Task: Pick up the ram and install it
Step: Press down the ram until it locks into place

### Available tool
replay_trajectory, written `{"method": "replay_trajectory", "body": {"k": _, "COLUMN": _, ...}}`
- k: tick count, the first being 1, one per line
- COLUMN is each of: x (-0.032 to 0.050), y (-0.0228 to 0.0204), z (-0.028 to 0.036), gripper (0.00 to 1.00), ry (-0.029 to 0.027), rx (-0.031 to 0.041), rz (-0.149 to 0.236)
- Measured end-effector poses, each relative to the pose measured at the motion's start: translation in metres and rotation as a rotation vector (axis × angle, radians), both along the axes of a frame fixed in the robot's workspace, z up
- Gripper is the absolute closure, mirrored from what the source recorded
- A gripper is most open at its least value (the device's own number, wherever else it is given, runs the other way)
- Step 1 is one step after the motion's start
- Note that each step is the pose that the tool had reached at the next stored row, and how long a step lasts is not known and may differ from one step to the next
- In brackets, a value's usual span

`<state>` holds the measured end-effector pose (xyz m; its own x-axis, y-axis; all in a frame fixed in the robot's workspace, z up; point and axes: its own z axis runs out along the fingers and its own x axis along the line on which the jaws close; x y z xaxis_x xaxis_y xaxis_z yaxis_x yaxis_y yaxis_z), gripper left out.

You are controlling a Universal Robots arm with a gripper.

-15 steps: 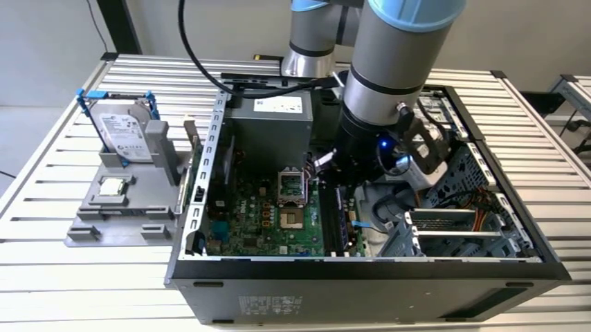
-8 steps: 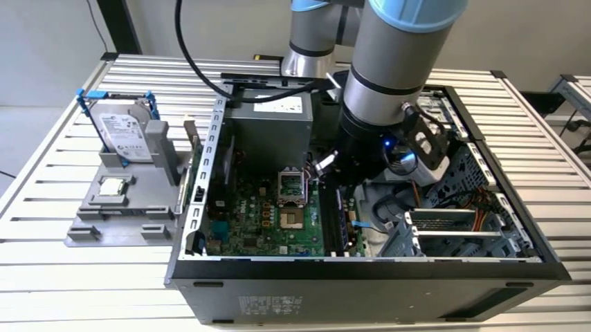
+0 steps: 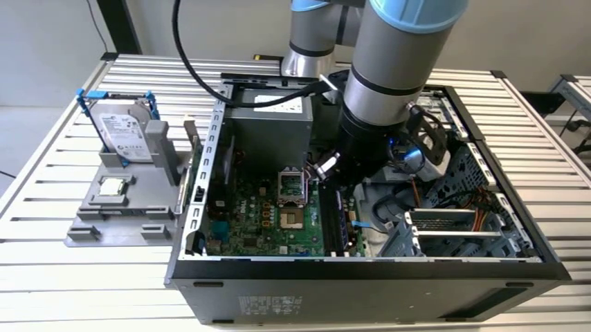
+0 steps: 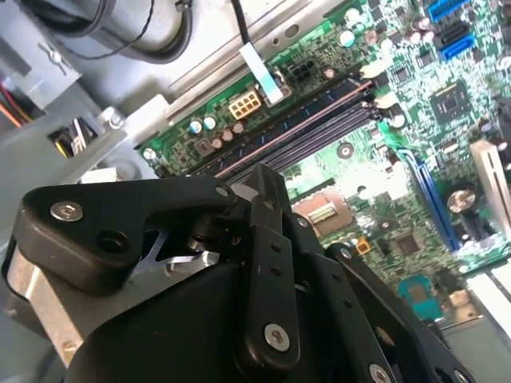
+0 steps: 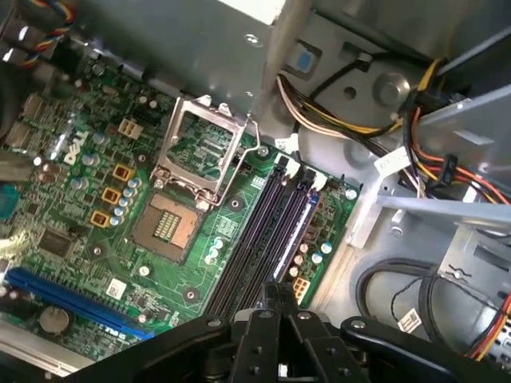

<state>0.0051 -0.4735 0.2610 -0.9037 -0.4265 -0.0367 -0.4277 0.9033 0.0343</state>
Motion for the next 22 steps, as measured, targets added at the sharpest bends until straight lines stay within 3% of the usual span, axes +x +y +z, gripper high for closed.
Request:
{"method": "replay_trajectory", "body": {"k": 10, "x": 0.0007, "y": 0.0000, "z": 0.0000, "gripper": 1.00, "ry": -0.0001, "rx": 0.0064, "rz": 0.115}}
{"method": "replay_trajectory", "body": {"k": 22, "x": 0.0013, "y": 0.0000, "z": 0.0000, "gripper": 1.00, "ry": 0.0000, "rx": 0.0117, "rz": 0.214}}
